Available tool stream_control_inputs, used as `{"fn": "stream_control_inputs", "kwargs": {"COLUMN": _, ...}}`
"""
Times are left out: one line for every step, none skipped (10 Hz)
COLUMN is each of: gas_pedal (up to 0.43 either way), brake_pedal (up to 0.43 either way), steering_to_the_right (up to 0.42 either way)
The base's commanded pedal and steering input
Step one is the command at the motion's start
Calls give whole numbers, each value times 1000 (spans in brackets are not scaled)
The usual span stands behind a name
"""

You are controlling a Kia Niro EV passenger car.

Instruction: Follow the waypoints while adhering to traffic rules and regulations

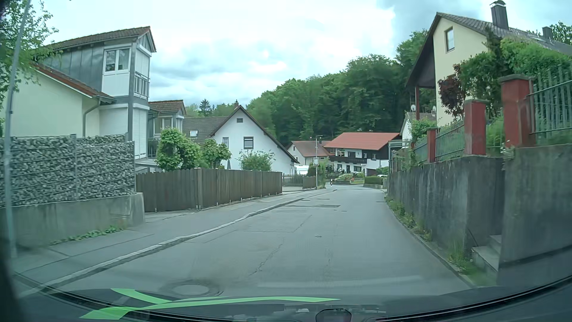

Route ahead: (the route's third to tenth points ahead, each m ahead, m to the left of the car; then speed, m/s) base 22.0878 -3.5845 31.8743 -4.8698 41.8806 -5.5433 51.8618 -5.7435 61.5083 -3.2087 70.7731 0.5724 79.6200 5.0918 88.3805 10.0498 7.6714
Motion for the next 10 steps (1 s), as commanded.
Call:
{"fn": "stream_control_inputs", "kwargs": {"gas_pedal": 0, "brake_pedal": 0, "steering_to_the_right": 63}}
{"fn": "stream_control_inputs", "kwargs": {"gas_pedal": 0, "brake_pedal": 0, "steering_to_the_right": 62}}
{"fn": "stream_control_inputs", "kwargs": {"gas_pedal": 0, "brake_pedal": 6, "steering_to_the_right": 60}}
{"fn": "stream_control_inputs", "kwargs": {"gas_pedal": 0, "brake_pedal": 24, "steering_to_the_right": 60}}
{"fn": "stream_control_inputs", "kwargs": {"gas_pedal": 0, "brake_pedal": 67, "steering_to_the_right": 60}}
{"fn": "stream_control_inputs", "kwargs": {"gas_pedal": 0, "brake_pedal": 116, "steering_to_the_right": 60}}
{"fn": "stream_control_inputs", "kwargs": {"gas_pedal": 0, "brake_pedal": 195, "steering_to_the_right": 58}}
{"fn": "stream_control_inputs", "kwargs": {"gas_pedal": 0, "brake_pedal": 207, "steering_to_the_right": 56}}
{"fn": "stream_control_inputs", "kwargs": {"gas_pedal": 0, "brake_pedal": 201, "steering_to_the_right": 55}}
{"fn": "stream_control_inputs", "kwargs": {"gas_pedal": 0, "brake_pedal": 189, "steering_to_the_right": 51}}
